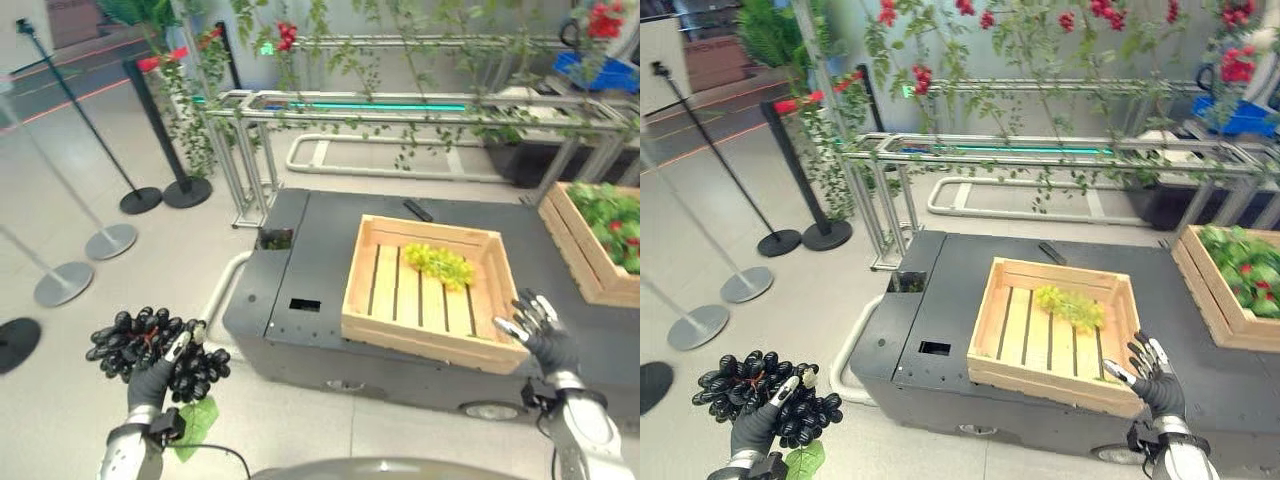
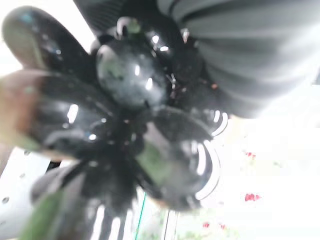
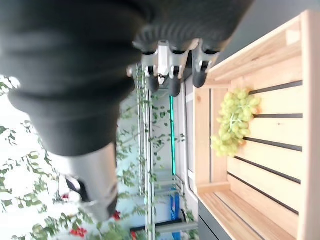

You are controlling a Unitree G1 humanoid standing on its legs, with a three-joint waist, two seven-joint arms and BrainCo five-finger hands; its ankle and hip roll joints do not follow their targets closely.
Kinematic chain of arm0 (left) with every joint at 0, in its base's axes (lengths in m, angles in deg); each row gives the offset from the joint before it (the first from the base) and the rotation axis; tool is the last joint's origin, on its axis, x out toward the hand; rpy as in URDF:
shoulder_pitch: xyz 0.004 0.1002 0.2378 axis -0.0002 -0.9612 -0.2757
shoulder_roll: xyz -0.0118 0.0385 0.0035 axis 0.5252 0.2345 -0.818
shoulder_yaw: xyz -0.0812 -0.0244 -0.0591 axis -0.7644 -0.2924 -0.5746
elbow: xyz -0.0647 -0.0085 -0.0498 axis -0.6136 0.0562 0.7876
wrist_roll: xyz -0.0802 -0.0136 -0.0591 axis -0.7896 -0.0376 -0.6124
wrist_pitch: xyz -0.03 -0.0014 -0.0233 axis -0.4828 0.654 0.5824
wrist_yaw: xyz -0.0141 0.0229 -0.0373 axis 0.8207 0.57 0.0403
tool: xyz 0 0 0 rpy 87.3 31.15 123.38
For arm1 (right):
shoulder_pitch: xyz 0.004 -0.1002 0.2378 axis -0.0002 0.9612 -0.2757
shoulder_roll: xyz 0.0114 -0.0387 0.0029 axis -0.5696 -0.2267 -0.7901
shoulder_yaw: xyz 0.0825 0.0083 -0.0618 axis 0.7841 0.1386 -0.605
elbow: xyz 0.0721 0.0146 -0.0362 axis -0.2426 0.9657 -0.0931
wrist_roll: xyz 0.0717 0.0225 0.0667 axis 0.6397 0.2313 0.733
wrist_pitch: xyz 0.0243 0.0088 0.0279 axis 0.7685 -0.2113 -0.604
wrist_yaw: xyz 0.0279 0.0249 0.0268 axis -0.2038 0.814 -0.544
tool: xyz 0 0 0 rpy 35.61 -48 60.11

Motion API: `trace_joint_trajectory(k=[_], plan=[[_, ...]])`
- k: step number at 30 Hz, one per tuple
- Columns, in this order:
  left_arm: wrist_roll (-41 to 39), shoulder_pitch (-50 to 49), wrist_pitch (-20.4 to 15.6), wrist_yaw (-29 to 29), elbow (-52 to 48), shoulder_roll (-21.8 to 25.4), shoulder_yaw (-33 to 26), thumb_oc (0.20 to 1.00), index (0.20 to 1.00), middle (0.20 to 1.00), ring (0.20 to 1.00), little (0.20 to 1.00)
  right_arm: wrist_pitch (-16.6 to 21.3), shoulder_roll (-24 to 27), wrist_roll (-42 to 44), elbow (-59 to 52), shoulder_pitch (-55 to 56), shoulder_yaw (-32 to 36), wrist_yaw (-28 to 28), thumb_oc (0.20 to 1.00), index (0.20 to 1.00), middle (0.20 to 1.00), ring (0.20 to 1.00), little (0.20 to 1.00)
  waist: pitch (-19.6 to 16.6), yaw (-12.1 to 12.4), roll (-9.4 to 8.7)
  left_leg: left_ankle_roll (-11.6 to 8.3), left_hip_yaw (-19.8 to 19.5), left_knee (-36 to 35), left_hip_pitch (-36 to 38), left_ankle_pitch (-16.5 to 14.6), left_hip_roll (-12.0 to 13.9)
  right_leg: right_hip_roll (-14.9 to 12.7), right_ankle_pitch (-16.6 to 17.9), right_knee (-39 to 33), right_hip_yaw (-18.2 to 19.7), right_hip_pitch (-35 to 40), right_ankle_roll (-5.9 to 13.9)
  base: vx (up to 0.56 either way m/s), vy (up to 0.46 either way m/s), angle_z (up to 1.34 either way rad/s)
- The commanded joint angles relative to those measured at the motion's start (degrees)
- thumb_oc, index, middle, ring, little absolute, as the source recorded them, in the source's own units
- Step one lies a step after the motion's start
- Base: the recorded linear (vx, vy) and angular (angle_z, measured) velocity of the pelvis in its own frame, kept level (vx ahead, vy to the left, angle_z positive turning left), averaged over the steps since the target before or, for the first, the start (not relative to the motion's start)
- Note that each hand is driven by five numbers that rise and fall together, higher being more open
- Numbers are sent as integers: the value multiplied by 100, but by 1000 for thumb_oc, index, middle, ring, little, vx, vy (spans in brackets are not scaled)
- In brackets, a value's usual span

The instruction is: Pick up the fruits from the basket on one side to the basket on the other side

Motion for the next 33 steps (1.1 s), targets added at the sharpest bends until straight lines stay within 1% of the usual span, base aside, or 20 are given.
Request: trace_joint_trajectory(k=[1, 3, 5, 7, 8, 9, 11, 12, 20, 21, 22, 24, 25, 26, 27, 29, 30, 31, 32, 33], plan=[[141, 325, -511, 53, -589, 308, -390, 200, 200, 200, 200, 200, 394, 92, -169, -2, -464, 273, 85, 1000, 1000, 1000, 1000, 1000, -113, 288, 145, -262, -178, -292, -241, 31, 473, -266, 1512, -172, -373, -468, 212, -166, -18, 102], [165, 439, -508, 101, -532, 390, -373, 200, 200, 200, 200, 200, 435, 92, -226, 26, -487, 299, 159, 1000, 1000, 1000, 1000, 1000, -79, 375, 154, -356, -472, -423, -478, 243, 523, -218, 1368, -153, -763, -236, 212, -185, 7, 117], [213, 588, -516, 160, -433, 514, -366, 200, 200, 200, 200, 200, 473, 118, -267, 45, -516, 355, 220, 1000, 1000, 1000, 1000, 1000, -30, 297, 155, -471, -644, -431, -846, 473, 590, -148, 1257, -224, -1149, -45, 212, -227, 73, 125], [183, 670, -537, 215, -412, 570, -429, 200, 200, 200, 200, 200, 498, 220, -318, 18, -588, 440, 284, 1000, 1000, 1000, 1000, 1000, -57, 66, 182, -599, 200, -397, -1289, 747, 907, -214, 1060, -269, -1534, 90, 212, -234, 228, 185], [170, 696, -551, 258, -405, 593, -479, 200, 200, 200, 200, 200, 499, 252, -332, 0, -651, 425, 319, 1000, 1000, 1000, 1000, 1000, -85, 45, 173, -573, 603, -359, -1412, 786, 1013, -250, 1076, -310, -1593, 83, 212, -85, 168, 174], [170, 697, -551, 257, -405, 593, -482, 200, 200, 200, 200, 200, 500, 253, -333, 2, -655, 423, 320, 1000, 1000, 1000, 1000, 1000, -93, 50, 171, -572, 610, -354, -1422, 783, 1013, -251, 1078, -311, -1584, 69, 212, -70, 163, 131], [251, 724, -602, 384, -362, 739, -722, 200, 200, 200, 200, 200, 476, 262, -325, 28, -849, 312, 343, 1000, 1000, 1000, 1000, 1000, -212, 161, 150, -485, 1356, -345, -1460, 782, 1067, -274, 1189, -372, -1678, -82, 212, -9, 260, 85], [263, 705, -616, 426, -349, 758, -778, 200, 200, 200, 200, 200, 450, 254, -311, 51, -905, 240, 341, 1000, 1000, 1000, 1000, 1000, -229, 228, 134, -443, 1401, -291, -1451, 707, 1011, -289, 1228, -401, -1674, -139, 212, 86, 286, -4], [480, 709, -812, 882, -501, 964, -1269, 200, 200, 200, 200, 200, 494, -12, -257, 374, -1533, -340, 529, 1000, 1000, 1000, 1000, 1000, -231, 735, -64, -381, 1806, 33, -1482, 447, 828, -325, 1816, -911, -1249, -476, 212, 80, 190, -26], [553, 769, -889, 1058, -547, 1043, -1337, 200, 200, 200, 200, 200, 503, -52, -228, 412, -1736, -559, 536, 1000, 1000, 1000, 1000, 1000, -210, 855, -38, -387, 1776, 62, -1486, 424, 761, -334, 2355, -1077, -939, -631, 212, 103, 264, -24], [544, 772, -914, 1109, -562, 1062, -1378, 200, 200, 200, 200, 200, 518, -65, -227, 417, -1819, -608, 556, 1000, 1000, 1000, 1000, 1000, -198, 885, 11, -391, 1753, 45, -1481, 443, 746, -397, 2575, -1169, -768, -750, 212, 115, 274, -27], [563, 765, -935, 1147, -638, 1078, -1401, 200, 200, 200, 200, 200, 525, -68, -219, 452, -1895, -655, 596, 1000, 1000, 1000, 1000, 1000, -206, 951, 102, -390, 1727, 22, -1457, 440, 751, -434, 2651, -1259, -538, -877, 212, 76, 149, 1], [588, 848, -968, 1235, -666, 1139, -1329, 200, 200, 200, 200, 200, 575, -96, -197, 476, -1979, -718, 654, 1000, 1000, 1000, 1000, 1000, -214, 934, 192, -363, 1562, 78, -1485, 380, 731, -432, 2614, -1308, -96, -978, 212, 106, 127, 31], [570, 912, -971, 1269, -642, 1165, -1284, 200, 200, 200, 200, 200, 576, -76, -205, 452, -1995, -751, 672, 1000, 1000, 1000, 1000, 1000, -239, 911, 224, -326, 1443, 83, -1464, 305, 681, -360, 2479, -1356, 192, -968, 212, 286, 409, 52], [655, 943, -998, 1298, -675, 1147, -1201, 200, 200, 200, 200, 200, 555, -11, -282, 451, -2057, -868, 604, 1000, 1000, 1000, 1000, 1000, -274, 895, 227, -173, 1227, 52, -1296, 130, 408, -30, 2027, -1222, 548, -1080, 212, 322, 415, 61], [725, 862, -961, 1247, -715, 1094, -1170, 200, 200, 200, 200, 200, 536, 8, -248, 380, -1974, -851, 513, 1000, 1000, 1000, 1000, 1000, -233, 845, 218, -75, 1023, 50, -1081, -24, 187, 235, 1600, -933, 554, -1344, 212, 334, 416, 105], [725, 889, -929, 1231, -730, 1070, -1083, 200, 200, 200, 200, 200, 545, 16, -234, 353, -1959, -853, 487, 1000, 1000, 1000, 1000, 1000, -155, 748, 211, 0, 871, 104, -980, -91, 11, 512, 1438, -610, 673, -1625, 212, 142, 302, 84], [727, 899, -925, 1233, -735, 1058, -1076, 200, 200, 200, 200, 200, 545, 29, -231, 348, -1962, -844, 485, 1000, 1000, 1000, 1000, 1000, -135, 716, 189, 43, 914, 132, -1042, -20, -43, 405, 1443, -515, 571, -1680, 197, 111, 283, 104], [721, 972, -877, 1217, -686, 1008, -938, 200, 200, 200, 200, 200, 554, 39, -220, 383, -1929, -852, 458, 1000, 1000, 1000, 1000, 1000, -108, 530, 153, 92, 704, 205, -970, -113, -181, 758, 1185, -330, 923, -1984, 171, 202, 273, 136], [750, 1031, -815, 1136, -654, 917, -681, 200, 200, 200, 200, 200, 585, 91, -186, 436, -1820, -855, 407, 1000, 1000, 1000, 1000, 1000, -54, 229, 99, 145, 240, 166, -692, -228, -439, 1436, 1127, -102, 1342, -2612, 92, 261, 254, 150]])
